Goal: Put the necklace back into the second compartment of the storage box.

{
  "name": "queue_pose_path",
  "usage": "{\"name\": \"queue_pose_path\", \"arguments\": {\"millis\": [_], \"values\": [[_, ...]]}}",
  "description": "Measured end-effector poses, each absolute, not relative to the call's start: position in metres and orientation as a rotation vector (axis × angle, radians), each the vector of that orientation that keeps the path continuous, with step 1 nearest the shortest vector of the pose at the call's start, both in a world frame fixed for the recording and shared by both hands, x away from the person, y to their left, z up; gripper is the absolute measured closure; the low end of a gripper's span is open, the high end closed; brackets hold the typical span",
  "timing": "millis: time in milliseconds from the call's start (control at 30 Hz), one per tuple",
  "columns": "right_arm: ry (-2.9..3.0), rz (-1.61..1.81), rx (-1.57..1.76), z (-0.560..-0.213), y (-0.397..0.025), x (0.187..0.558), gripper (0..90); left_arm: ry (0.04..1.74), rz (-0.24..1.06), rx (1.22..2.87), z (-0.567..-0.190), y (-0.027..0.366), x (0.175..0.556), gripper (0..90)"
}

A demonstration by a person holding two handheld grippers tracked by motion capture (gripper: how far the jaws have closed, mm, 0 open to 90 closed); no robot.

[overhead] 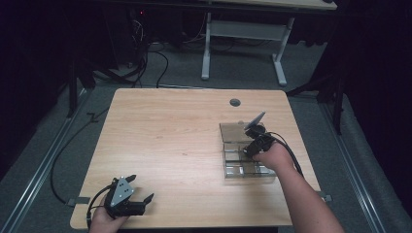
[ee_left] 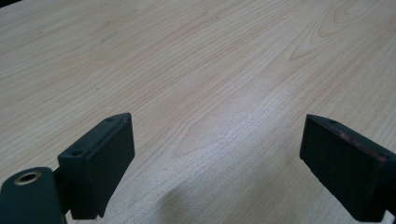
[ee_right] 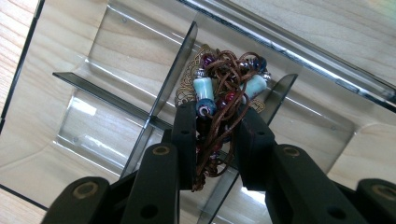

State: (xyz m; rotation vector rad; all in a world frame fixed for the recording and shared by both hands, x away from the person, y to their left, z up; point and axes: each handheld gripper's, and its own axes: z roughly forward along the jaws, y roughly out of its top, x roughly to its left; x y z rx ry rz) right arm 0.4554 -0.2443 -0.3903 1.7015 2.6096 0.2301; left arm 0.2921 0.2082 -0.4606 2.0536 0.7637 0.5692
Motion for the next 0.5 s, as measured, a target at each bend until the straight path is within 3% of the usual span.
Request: {"name": "queue_pose_path", "arguments": {"millis": [367,500], "values": [[2.636,0.207,1.709,-0.3998,-0.2422,0.4645,71.4,0.758,0.566,2.059,-0.4605,0.2082,0.2920,10.9],[2.613,0.227,1.727,-0.3956,-0.2438,0.4639,65.0,0.755,0.566,2.064,-0.4605,0.2078,0.2921,11.0]]}}
